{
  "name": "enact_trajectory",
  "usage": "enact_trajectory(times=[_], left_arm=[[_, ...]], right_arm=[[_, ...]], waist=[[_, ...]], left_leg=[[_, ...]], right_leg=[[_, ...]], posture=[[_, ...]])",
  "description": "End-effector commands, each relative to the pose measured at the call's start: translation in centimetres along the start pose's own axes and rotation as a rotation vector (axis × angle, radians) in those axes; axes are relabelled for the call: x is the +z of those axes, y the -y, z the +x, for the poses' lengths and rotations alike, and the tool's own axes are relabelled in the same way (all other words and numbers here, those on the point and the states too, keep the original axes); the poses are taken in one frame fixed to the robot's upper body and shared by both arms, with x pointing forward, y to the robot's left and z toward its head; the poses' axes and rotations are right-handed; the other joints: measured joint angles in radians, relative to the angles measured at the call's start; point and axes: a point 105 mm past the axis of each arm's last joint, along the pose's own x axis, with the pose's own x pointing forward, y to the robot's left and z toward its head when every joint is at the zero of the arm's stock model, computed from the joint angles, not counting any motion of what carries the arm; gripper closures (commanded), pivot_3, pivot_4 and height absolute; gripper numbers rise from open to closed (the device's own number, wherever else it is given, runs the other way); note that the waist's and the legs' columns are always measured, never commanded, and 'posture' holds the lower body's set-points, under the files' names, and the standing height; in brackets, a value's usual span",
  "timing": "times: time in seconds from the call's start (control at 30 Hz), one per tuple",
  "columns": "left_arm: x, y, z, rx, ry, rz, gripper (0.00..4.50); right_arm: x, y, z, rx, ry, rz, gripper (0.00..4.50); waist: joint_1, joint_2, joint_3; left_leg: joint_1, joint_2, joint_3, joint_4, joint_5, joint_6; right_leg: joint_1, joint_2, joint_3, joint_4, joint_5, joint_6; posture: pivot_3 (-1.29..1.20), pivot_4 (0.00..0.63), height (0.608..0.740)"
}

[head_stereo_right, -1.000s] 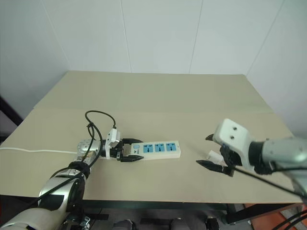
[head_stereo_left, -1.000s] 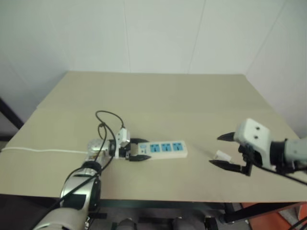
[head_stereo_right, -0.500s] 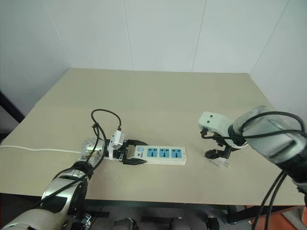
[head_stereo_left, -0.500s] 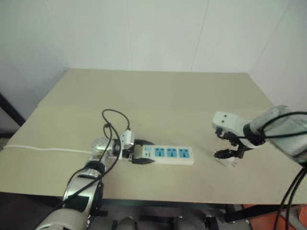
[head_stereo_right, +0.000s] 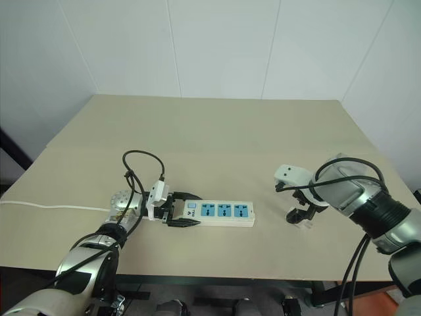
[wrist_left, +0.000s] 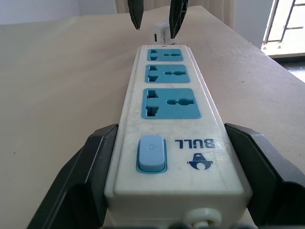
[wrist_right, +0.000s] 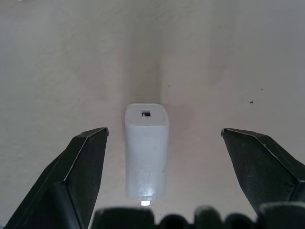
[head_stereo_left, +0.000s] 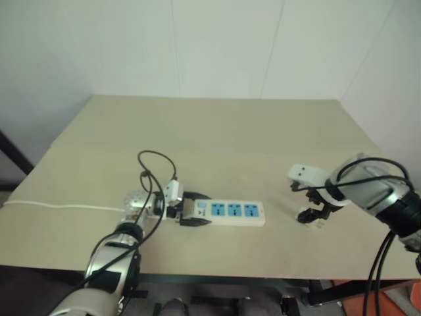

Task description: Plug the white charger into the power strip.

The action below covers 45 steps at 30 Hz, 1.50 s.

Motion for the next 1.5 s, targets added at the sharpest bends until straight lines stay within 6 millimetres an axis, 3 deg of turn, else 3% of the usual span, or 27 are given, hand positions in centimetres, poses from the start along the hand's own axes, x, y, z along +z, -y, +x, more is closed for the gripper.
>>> enact_trajectory(times=[0.03, 0.27, 0.37, 0.63, 0.67, 0.9, 1.1, 1.2, 1.33, 1.4, 1.5], left_arm=[[-1.1, 1.0, -0.1, -0.03, -0.03, -0.024, 1.23], [-1.1, 1.1, 0.0, -0.026, -0.03, -0.017, 1.23], [-1.1, 1.0, 0.1, -0.024, -0.028, -0.015, 1.23], [-1.2, 1.1, 0.0, -0.019, -0.032, -0.017, 1.23], [-1.2, 1.1, -0.1, -0.019, -0.035, -0.017, 1.23], [-1.2, 1.1, -0.1, -0.025, -0.041, -0.015, 1.23], [-0.9, 0.9, -0.2, -0.046, -0.049, -0.018, 1.23], [-0.9, 0.9, -0.3, -0.055, -0.069, -0.01, 1.23], [-0.6, 0.8, -0.3, -0.057, -0.065, -0.004, 1.23], [-0.8, 0.9, -0.4, -0.064, -0.076, -0.015, 1.23], [-0.9, 1.3, -0.5, -0.065, -0.083, -0.025, 1.23]], right_arm=[[0.4, 0.5, -0.7, -0.027, 0.017, -0.008, 0.0], [0.8, 0.0, -0.4, -0.001, 0.024, -0.015, 0.0], [1.0, -0.4, -0.3, 0.022, 0.031, -0.017, 0.54], [0.6, -0.3, 0.5, 0.02, 0.012, 0.012, 3.25], [0.5, -0.3, 0.5, 0.019, 0.007, 0.01, 3.39], [1.4, -0.4, -1.1, -0.026, 0.029, -0.062, 3.39], [6.7, -1.7, -7.5, -0.033, 0.388, -0.152, 3.39], [8.5, -2.1, -9.4, 0.007, 0.632, -0.168, 3.39], [10.0, -3.1, -10.4, 0.14, 1.037, -0.183, 3.39], [9.7, -4.2, -10.7, 0.275, 1.255, -0.185, 3.39], [9.1, -5.4, -9.8, 0.436, 1.42, -0.188, 3.39]], waist=[[-0.001, 0.001, -0.001], [-0.004, 0.002, -0.001], [-0.004, 0.002, -0.001], [-0.004, 0.002, -0.001], [-0.004, 0.002, -0.001], [-0.004, 0.003, -0.001], [-0.005, 0.004, -0.001], [-0.004, 0.003, -0.002], [-0.003, -0.001, -0.004], [-0.003, -0.001, -0.004], [-0.004, 0.0, -0.004]], left_leg=[[0.0, 0.0, 0.0, 0.0, 0.0, 0.0], [0.0, 0.0, 0.0, 0.0, 0.0, 0.0], [0.0, 0.0, 0.0, 0.0, 0.0, 0.0], [0.0, 0.0, 0.0, 0.0, 0.0, 0.0], [0.001, 0.0, 0.0, 0.0, 0.0, 0.0], [0.001, 0.0, 0.0, 0.0, 0.0, 0.0], [0.001, 0.0, 0.0, 0.0, 0.0, 0.0], [0.001, 0.0, -0.001, 0.0, 0.0, 0.0], [0.002, 0.0, -0.001, 0.0, 0.0, 0.0], [0.002, 0.0, -0.001, 0.0, 0.0, 0.0], [0.002, 0.0, -0.002, 0.0, 0.0, 0.0]], right_leg=[[0.0, 0.0, 0.0, 0.0, 0.0, 0.0], [0.0, 0.0, 0.0, 0.0, 0.0, 0.001], [0.0, 0.0, 0.0, 0.0, 0.0, 0.001], [0.0, 0.0, 0.0, 0.0, 0.0, 0.0], [0.0, 0.0, 0.0, 0.0, 0.0, 0.0], [0.0, 0.0, 0.0, 0.0, -0.001, 0.001], [0.0, 0.0, 0.0, 0.001, -0.003, 0.004], [0.001, 0.001, 0.0, 0.001, -0.003, 0.004], [0.003, 0.001, -0.001, 0.0, 0.0, 0.0], [0.003, 0.0, 0.0, 0.0, 0.002, -0.002], [0.003, 0.001, -0.001, 0.001, 0.002, -0.002]], posture=[[0.0, 0.15, 0.74], [0.0, 0.15, 0.74], [0.0, 0.15, 0.74], [0.0, 0.15, 0.74], [0.0, 0.15, 0.74], [0.0, 0.15, 0.74], [0.0, 0.15, 0.74], [0.0, 0.15, 0.74], [0.0, 0.15, 0.74], [0.0, 0.15, 0.74], [0.0, 0.15, 0.74]])
